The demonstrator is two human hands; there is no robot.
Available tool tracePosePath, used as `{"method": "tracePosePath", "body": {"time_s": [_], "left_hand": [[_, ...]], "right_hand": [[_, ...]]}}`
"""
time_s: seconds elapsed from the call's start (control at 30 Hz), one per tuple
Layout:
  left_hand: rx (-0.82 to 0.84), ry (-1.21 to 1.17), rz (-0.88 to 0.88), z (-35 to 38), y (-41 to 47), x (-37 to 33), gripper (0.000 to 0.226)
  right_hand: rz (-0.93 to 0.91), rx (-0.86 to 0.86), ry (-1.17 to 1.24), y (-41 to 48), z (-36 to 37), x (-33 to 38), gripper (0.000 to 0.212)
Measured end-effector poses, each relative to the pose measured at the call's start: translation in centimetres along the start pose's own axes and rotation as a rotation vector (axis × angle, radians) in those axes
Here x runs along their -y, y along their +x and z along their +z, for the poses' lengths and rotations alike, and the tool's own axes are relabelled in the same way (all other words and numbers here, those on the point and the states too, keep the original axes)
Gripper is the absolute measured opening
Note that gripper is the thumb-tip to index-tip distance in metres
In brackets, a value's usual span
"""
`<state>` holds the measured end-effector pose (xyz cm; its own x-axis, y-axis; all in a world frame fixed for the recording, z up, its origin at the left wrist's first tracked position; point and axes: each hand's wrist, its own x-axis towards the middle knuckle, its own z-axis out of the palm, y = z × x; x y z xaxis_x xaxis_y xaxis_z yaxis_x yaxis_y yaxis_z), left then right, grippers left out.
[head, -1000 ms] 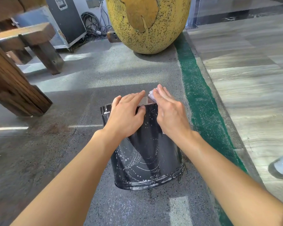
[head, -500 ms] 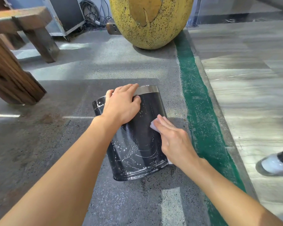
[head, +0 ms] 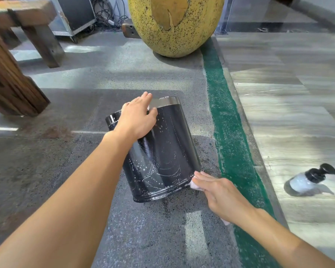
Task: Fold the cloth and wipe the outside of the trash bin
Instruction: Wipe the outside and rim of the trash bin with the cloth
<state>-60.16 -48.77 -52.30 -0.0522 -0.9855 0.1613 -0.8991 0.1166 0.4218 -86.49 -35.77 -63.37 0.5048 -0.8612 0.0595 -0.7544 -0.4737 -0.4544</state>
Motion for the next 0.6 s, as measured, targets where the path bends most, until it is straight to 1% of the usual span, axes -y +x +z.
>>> {"method": "tracePosePath", "body": {"time_s": [0.03, 0.1, 0.2, 0.27, 0.4, 0.47, 0.53, 0.6], "left_hand": [[-0.012, -0.047, -0.008, -0.2, -0.3, 0.2, 0.044], [-0.015, -0.082, -0.036, -0.4, -0.9, 0.8, 0.05], [0.004, -0.008, -0.085, -0.3, -1.4, 1.6, 0.054], [0.033, -0.027, -0.141, -0.6, -1.7, 2.1, 0.055], [0.073, 0.0, -0.111, -1.1, -2.3, 3.3, 0.057], [0.047, -0.078, -0.109, -1.4, -2.8, 3.9, 0.059], [0.013, -0.15, -0.096, -1.7, -3.5, 4.5, 0.06], [-0.013, -0.153, -0.058, -1.6, -3.9, 4.8, 0.059]], "right_hand": [[0.02, 0.0, 0.019, 0.0, -0.2, 0.2, 0.049], [0.067, -0.032, 0.08, 0.6, -0.8, 0.6, 0.048], [0.118, -0.146, 0.163, 2.5, -2.5, 1.6, 0.046], [0.132, -0.244, 0.186, 4.5, -4.1, 2.1, 0.044], [0.144, -0.373, 0.186, 8.9, -7.0, 3.6, 0.039], [0.145, -0.419, 0.201, 11.1, -8.3, 4.4, 0.038], [0.163, -0.435, 0.182, 13.0, -9.1, 5.0, 0.038], [0.187, -0.431, 0.162, 14.7, -9.7, 5.3, 0.037]]}}
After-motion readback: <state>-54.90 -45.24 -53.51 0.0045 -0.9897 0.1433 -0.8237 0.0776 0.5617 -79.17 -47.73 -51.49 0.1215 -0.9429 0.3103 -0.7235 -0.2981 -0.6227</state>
